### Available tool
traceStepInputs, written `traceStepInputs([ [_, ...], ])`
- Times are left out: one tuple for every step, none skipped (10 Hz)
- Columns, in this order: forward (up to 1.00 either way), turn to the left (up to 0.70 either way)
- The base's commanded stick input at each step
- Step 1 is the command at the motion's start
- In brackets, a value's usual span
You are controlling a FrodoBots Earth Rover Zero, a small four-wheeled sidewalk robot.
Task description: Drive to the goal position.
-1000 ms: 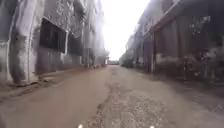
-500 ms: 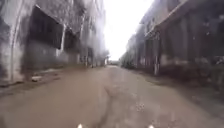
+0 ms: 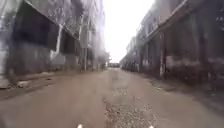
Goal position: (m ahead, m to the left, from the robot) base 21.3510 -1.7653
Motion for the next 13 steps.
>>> traceStepInputs([
  [1.0,0.02],
  [1.0,0.02],
  [1.0,0.02],
  [1.0,0.02],
  [1.0,0.02],
  [1.0,0.02],
  [1.0,0.02],
  [1.0,0.02],
  [1.0,0.02],
  [1.0,0.02],
  [1.0,0.02],
  [1.0,0.02],
  [1.0,0.02],
])
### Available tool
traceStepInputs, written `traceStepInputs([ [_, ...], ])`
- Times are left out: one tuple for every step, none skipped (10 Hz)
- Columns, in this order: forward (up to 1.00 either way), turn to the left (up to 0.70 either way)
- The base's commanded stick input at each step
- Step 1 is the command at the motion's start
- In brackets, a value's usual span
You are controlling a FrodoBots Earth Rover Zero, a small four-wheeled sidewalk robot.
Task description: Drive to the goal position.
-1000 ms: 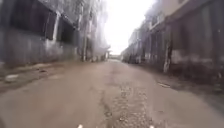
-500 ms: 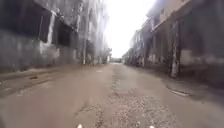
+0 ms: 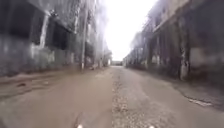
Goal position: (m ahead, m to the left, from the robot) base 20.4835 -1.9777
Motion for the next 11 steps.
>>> traceStepInputs([
  [1.0,0.02],
  [1.0,0.02],
  [1.0,0.02],
  [1.0,0.02],
  [1.0,0.02],
  [1.0,0.02],
  [1.0,0.02],
  [1.0,-0.05],
  [1.0,-0.3],
  [1.0,-0.38],
  [1.0,-0.38],
])
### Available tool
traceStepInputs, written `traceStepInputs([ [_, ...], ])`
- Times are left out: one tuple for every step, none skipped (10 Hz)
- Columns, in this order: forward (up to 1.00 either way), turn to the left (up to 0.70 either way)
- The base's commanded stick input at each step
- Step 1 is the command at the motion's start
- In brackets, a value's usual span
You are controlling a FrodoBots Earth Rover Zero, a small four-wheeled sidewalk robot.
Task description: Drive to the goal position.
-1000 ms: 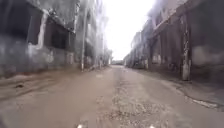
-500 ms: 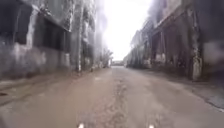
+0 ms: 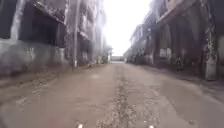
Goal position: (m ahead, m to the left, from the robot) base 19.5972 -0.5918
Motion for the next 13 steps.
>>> traceStepInputs([
  [1.0,-0.14],
  [1.0,0.02],
  [1.0,0.02],
  [1.0,0.02],
  [1.0,0.02],
  [1.0,0.02],
  [1.0,0.02],
  [1.0,0.02],
  [1.0,0.02],
  [1.0,0.02],
  [1.0,0.02],
  [1.0,0.02],
  [1.0,0.02],
])
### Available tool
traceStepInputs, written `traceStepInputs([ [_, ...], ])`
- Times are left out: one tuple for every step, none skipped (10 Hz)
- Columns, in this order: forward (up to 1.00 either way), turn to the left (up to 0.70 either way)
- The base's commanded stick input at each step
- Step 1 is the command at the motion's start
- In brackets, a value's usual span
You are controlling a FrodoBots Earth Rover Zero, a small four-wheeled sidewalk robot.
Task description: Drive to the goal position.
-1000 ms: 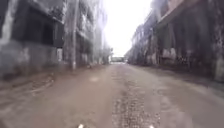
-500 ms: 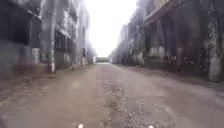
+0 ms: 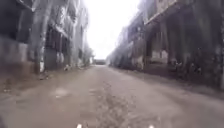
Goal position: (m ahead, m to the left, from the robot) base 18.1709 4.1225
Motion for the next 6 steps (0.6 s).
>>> traceStepInputs([
  [1.0,0.02],
  [1.0,0.02],
  [1.0,0.1],
  [1.0,0.2],
  [1.0,0.34],
  [1.0,0.02],
])
